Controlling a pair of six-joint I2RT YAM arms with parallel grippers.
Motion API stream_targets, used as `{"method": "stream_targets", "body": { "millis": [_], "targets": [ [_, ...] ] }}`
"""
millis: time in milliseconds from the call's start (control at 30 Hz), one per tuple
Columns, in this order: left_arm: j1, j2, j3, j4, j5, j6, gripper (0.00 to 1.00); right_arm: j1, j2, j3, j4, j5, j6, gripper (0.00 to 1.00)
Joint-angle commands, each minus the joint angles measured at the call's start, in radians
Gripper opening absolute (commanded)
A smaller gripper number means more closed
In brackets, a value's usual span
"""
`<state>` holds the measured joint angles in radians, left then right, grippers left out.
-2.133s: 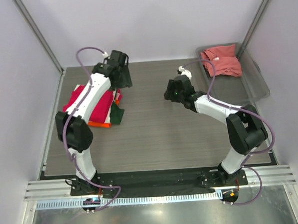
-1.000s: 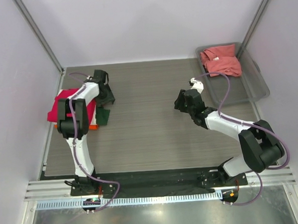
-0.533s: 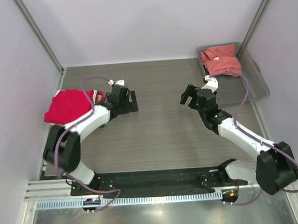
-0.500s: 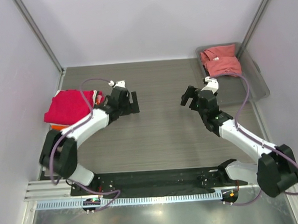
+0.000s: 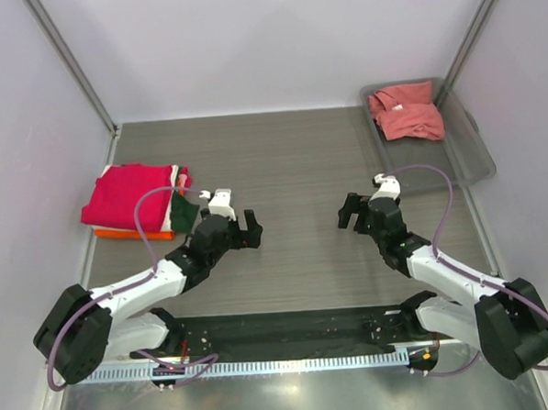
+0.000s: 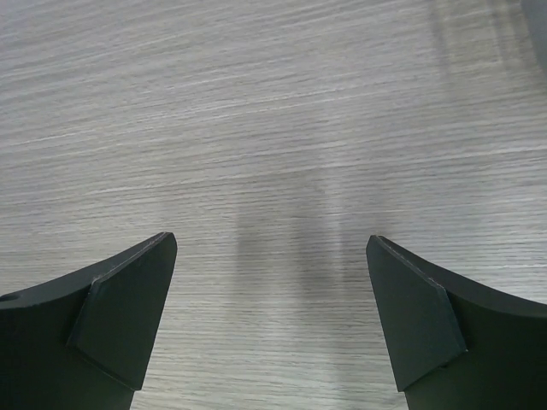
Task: Fold and stack the t-shirts
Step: Reset both grippers
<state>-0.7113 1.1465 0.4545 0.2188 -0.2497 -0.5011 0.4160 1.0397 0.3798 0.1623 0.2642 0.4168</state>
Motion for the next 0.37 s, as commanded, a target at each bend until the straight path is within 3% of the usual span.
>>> {"method": "stream_targets", "body": {
  "millis": [0,333],
  "targets": [
    [0.003,-0.018,0.035,0.208,0.023,0.039,1.0,0.0,0.019,-0.005,0.132,-0.002,0.042,1.0],
    [0.003,-0.065,0.036,0.157,0.02,0.038,0.99,0.0,-0.029,-0.025,0.129,0.056,0.102,0.99]
  ]
}}
